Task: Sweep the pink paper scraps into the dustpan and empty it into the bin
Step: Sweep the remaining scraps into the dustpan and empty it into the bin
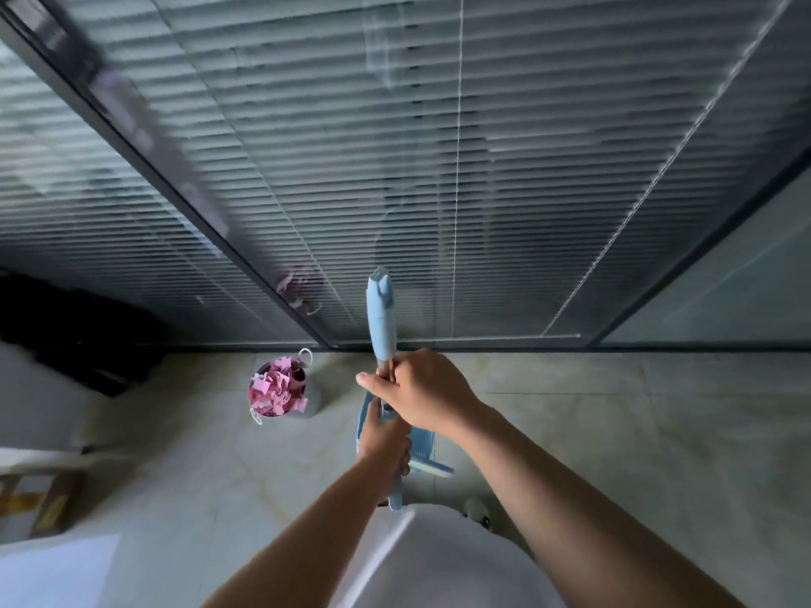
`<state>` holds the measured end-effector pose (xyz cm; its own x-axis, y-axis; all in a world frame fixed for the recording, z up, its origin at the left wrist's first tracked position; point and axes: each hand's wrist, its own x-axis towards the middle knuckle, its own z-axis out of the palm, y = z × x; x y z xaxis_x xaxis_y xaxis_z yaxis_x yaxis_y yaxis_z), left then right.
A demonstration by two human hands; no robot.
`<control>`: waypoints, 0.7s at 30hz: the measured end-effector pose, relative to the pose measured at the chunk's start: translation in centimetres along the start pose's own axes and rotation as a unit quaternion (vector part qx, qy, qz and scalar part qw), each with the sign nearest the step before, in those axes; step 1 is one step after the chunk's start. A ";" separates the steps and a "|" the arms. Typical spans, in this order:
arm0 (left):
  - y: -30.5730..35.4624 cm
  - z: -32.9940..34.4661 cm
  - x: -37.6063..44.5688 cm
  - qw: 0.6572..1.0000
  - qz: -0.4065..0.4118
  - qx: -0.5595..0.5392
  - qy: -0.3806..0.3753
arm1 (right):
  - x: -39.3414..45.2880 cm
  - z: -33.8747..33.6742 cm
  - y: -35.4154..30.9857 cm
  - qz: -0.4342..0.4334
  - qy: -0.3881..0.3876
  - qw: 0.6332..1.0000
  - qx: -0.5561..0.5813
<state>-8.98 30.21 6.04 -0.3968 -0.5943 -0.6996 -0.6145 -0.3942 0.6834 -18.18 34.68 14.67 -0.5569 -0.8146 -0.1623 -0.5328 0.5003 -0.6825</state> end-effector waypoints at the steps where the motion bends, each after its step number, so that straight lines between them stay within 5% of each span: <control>1: 0.2 0.0 0.8 1.000 -0.003 -0.005 -0.005 | 0.7 0.1 0.1 0.008 -0.001 1.000 -0.002; 10: 1.6 -0.6 9.1 0.997 -0.026 0.012 -0.071 | 7.1 2.6 1.0 0.130 -0.043 0.991 -0.013; 21: 3.9 -0.6 17.3 0.969 -0.162 0.020 -0.183 | 13.5 7.2 4.0 0.277 -0.003 0.961 0.006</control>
<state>-17.88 18.00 -3.22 -0.3890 -0.1519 -0.9087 -0.7707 -0.4867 0.4113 -23.30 23.55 4.64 -0.7495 -0.4266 -0.5062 -0.1492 0.8539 -0.4986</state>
